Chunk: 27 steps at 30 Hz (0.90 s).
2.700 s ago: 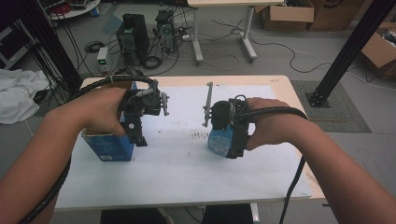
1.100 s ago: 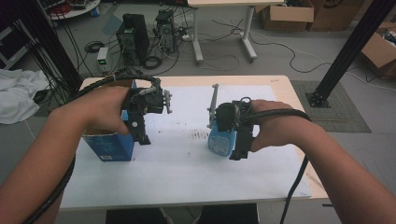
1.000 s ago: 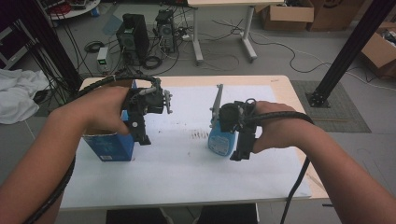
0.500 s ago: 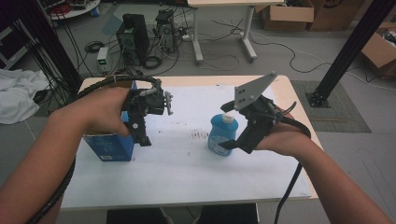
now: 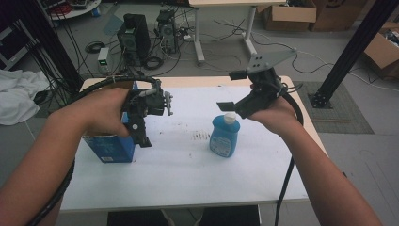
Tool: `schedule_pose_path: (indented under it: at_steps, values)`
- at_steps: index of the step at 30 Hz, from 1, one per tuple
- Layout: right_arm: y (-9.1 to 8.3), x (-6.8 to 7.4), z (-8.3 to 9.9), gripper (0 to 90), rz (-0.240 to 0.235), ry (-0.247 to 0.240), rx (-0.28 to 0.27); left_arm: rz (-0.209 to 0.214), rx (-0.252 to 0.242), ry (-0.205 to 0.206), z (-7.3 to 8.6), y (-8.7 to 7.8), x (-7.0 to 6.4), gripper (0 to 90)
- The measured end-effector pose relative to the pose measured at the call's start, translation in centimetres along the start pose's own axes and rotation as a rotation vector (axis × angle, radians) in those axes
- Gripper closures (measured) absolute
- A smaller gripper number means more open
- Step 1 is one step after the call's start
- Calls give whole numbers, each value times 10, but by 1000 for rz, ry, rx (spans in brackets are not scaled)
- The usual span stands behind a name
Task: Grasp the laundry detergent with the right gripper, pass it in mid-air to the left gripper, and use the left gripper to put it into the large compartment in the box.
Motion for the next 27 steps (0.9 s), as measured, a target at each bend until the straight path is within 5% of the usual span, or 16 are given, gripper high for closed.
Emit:
schedule_pose_path:
  at_steps: [6,13,19,27]
  values:
    - [-11,-30,16,0,57,76,-78,6,8,-4,0,3,2,1]
    - [-38,-45,49,0,115,117,-140,12,18,-8,-1,7,6,1]
    - [-59,-41,81,0,140,136,-148,17,22,2,-8,10,6,1]
    - [-82,-18,135,0,148,155,-152,19,24,21,-19,11,6,1]
Point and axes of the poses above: each handheld gripper's, and its own axes: y roughly forward along the jaws, z roughly out of its underside, x roughly to its left, the point moved 3 cm from there along y, roughly forward along the jaws, and after that the axes turned 7 degrees about -y, right-handed, at the moved point
